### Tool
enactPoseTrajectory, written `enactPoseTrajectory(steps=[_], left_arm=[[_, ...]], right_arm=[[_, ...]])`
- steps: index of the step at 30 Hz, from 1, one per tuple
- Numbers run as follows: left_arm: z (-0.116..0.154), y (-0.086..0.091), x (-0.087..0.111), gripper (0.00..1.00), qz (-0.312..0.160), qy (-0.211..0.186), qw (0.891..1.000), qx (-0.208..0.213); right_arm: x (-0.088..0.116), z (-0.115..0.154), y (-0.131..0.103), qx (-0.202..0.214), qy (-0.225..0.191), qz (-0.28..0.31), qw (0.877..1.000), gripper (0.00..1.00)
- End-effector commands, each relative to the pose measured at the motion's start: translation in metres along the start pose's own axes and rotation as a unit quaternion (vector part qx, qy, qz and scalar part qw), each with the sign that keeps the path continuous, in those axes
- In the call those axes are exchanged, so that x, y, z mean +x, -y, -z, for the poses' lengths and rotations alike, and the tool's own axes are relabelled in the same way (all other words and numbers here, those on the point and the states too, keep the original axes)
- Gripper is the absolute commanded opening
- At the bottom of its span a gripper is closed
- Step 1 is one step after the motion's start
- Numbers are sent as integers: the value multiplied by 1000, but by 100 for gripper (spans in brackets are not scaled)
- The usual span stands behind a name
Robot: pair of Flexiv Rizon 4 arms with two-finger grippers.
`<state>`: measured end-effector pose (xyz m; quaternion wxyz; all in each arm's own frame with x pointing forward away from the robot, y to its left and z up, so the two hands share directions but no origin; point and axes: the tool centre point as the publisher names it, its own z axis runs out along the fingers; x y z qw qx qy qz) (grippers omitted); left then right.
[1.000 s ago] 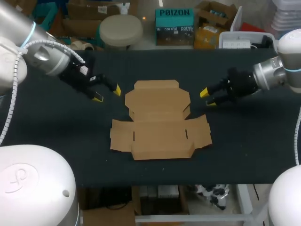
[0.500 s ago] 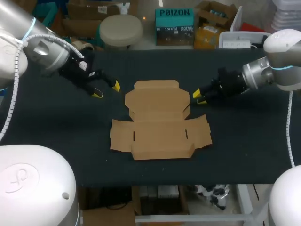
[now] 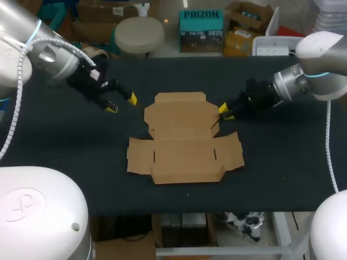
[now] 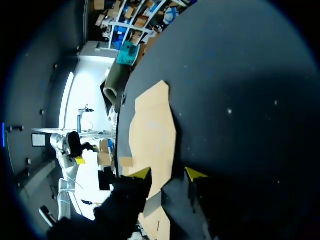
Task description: Assemble the packaging by folding the flat box into shape, placing the metal phone stand inside, and closing the box properly
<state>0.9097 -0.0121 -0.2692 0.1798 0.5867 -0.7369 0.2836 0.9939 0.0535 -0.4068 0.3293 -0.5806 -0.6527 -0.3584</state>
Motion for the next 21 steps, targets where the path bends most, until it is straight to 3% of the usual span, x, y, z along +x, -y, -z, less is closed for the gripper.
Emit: enactPoseTrajectory(steps=[1, 21], left_arm=[[1, 0, -1, 100, 0, 0, 1000, -3], [7, -8, -5, 100, 4, 1, 1000, 3]], right_arm=[[-2, -8, -5, 4, -3, -5, 1000, 44], [0, -34, -10, 2, -16, -17, 1000, 42]])
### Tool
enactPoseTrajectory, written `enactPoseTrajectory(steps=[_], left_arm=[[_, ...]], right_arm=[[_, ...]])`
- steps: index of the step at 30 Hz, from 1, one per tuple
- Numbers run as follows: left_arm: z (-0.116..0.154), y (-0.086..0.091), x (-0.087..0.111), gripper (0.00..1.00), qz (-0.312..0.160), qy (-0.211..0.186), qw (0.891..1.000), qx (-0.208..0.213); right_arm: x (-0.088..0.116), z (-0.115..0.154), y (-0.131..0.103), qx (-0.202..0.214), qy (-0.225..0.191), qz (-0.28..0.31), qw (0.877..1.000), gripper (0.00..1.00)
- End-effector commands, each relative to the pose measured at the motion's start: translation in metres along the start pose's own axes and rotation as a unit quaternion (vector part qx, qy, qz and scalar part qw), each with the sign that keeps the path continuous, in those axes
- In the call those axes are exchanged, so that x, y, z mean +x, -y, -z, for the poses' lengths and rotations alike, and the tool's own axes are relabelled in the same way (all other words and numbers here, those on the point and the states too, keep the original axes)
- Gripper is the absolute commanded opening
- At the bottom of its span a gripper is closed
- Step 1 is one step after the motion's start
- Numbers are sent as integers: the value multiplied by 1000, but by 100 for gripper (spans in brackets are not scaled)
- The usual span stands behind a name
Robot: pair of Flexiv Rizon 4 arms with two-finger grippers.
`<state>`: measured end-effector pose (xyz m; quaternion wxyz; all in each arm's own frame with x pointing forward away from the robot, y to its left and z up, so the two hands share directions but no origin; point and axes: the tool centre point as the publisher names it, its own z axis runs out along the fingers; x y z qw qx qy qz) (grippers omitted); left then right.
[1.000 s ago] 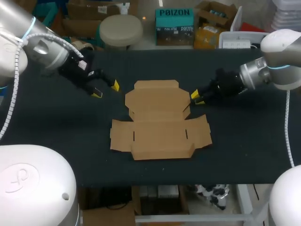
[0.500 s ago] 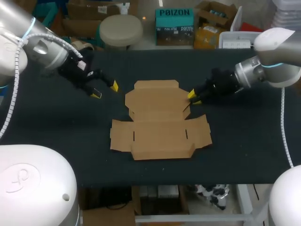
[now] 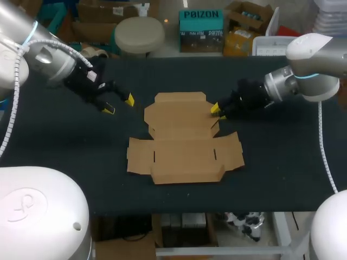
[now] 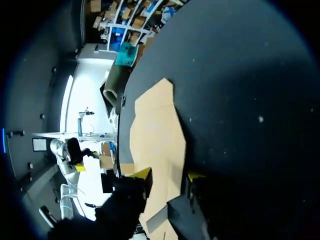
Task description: Assemble the packaging by folding the flat box into shape, placing the metal phone stand inside, and closing the box properly
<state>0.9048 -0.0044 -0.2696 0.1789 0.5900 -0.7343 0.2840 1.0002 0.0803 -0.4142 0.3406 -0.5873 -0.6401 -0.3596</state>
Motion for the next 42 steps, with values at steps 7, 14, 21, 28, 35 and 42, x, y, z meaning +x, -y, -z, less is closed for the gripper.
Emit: enactPoseTrajectory(steps=[7, 14, 21, 28, 35, 42], left_arm=[[4, -6, -1, 100, 0, -1, 1000, 2], [8, -10, -2, 100, -2, -2, 1000, 5], [7, -13, -1, 100, -9, -18, 1000, -4], [2, -13, 5, 100, -26, -39, 999, -11], [-8, -10, 13, 100, -70, -43, 997, 15], [-15, -3, 17, 100, -102, -49, 991, 65]], right_arm=[[-4, -17, -3, -2, -15, -6, 1000, 40], [-3, -22, -3, -14, -25, -12, 1000, 23], [0, -24, -1, -33, -52, -10, 998, 0], [18, -9, 2, -60, -93, 20, 994, 0], [40, 9, 3, -71, -140, 48, 986, 0], [55, 26, 7, -74, -176, 68, 979, 0]])
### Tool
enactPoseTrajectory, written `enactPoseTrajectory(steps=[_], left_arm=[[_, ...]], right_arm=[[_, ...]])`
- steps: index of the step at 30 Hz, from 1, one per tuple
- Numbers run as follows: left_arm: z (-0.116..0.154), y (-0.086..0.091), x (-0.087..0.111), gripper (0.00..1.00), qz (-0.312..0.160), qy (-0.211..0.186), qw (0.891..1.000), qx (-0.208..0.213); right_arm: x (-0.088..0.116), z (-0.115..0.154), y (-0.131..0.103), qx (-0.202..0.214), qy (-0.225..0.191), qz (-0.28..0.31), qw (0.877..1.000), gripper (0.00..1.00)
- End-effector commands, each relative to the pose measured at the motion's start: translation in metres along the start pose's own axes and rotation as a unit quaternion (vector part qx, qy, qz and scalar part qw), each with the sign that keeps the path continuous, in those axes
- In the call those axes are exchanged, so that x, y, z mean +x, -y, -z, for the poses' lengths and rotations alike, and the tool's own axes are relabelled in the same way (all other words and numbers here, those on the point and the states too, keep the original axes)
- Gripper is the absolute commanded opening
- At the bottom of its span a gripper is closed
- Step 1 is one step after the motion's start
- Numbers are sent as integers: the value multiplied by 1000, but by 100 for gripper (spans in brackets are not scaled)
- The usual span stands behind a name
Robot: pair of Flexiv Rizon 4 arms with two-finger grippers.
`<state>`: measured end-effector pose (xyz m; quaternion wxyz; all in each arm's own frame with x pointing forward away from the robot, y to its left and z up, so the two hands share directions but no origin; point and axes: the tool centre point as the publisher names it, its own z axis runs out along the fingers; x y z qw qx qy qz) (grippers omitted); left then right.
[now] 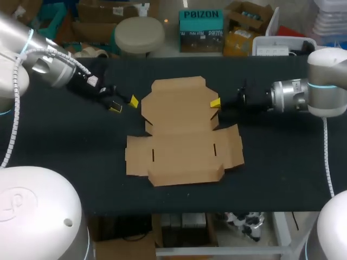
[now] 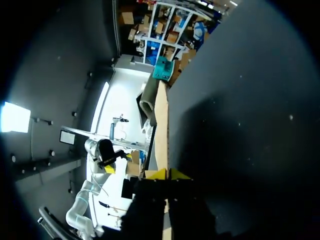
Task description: Assemble the packaging by folding the flat box into shape, placing the metal phone stand inside, and closing the box properly
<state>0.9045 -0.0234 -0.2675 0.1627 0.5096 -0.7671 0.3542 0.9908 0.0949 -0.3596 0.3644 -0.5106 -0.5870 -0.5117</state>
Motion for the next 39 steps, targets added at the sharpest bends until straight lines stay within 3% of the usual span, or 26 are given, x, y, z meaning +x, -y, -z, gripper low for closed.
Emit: enactPoseTrajectory(steps=[1, 4, 19, 21, 26, 39], left_arm=[[-5, -5, 2, 100, -15, -5, 999, 37], [-4, -1, 2, 100, -25, -5, 996, 88], [-10, 0, 1, 100, -31, 2, 995, 93], [-18, 2, 0, 100, -41, -31, 993, 106], [-24, 9, -1, 100, -72, -60, 988, 122], [-20, 30, 7, 100, -131, -99, 974, 159]], right_arm=[[6, 12, -1, 2, -39, 5, 999, 0], [16, 19, 0, 0, -74, 4, 997, 0], [19, 20, 2, -4, -72, 17, 997, 0], [24, 21, 4, -12, -69, 32, 997, 0], [40, 26, 10, -21, -77, 60, 995, 0], [74, 31, 20, -15, -102, 138, 985, 0]])
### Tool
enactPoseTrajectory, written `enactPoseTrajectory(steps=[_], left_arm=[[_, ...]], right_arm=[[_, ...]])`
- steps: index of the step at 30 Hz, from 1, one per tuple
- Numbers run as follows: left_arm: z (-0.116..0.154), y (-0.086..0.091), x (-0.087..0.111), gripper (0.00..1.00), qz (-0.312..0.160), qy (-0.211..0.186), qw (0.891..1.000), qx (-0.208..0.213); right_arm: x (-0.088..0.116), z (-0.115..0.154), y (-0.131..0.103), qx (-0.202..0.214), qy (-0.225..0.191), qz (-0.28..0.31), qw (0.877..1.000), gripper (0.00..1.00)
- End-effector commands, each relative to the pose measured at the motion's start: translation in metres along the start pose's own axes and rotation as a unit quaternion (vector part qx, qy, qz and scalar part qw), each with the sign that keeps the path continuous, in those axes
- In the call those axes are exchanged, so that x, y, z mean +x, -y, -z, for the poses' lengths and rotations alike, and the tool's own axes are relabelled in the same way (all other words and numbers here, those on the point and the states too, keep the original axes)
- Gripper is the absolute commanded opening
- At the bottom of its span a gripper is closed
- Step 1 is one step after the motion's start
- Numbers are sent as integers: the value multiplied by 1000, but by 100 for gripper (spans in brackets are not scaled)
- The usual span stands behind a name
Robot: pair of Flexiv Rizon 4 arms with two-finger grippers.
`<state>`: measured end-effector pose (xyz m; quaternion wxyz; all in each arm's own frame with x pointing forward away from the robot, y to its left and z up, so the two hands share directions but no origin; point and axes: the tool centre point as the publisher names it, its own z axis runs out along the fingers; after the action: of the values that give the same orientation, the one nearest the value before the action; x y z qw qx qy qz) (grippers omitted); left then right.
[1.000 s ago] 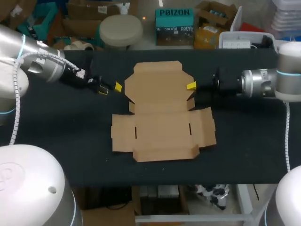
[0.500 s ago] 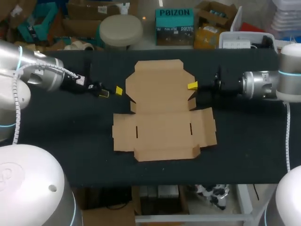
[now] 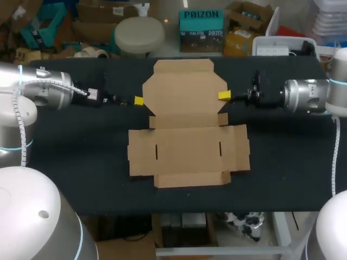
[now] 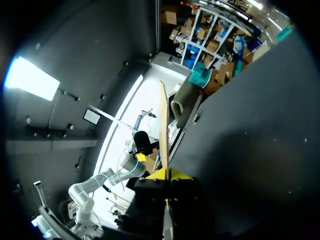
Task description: Assemble the packaging by folding the flat box into shape, placing the metal phone stand inside, and closing the box properly
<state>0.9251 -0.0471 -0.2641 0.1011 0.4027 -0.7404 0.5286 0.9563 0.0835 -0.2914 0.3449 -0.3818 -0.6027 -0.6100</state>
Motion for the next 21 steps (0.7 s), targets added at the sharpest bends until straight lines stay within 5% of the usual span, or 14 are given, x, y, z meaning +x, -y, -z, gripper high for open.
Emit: enactPoseTrajectory(steps=[1, 12, 21], left_arm=[[-5, 5, -3, 100, -16, -23, 1000, 5], [-15, 22, -4, 100, -56, -36, 998, 22], [-29, 30, 7, 80, -75, -69, 994, 27]], right_arm=[[6, 2, 2, -2, -5, 13, 1000, 0], [15, 6, 0, -4, -16, 51, 999, 0], [19, -2, -5, 4, -11, 75, 997, 0]])
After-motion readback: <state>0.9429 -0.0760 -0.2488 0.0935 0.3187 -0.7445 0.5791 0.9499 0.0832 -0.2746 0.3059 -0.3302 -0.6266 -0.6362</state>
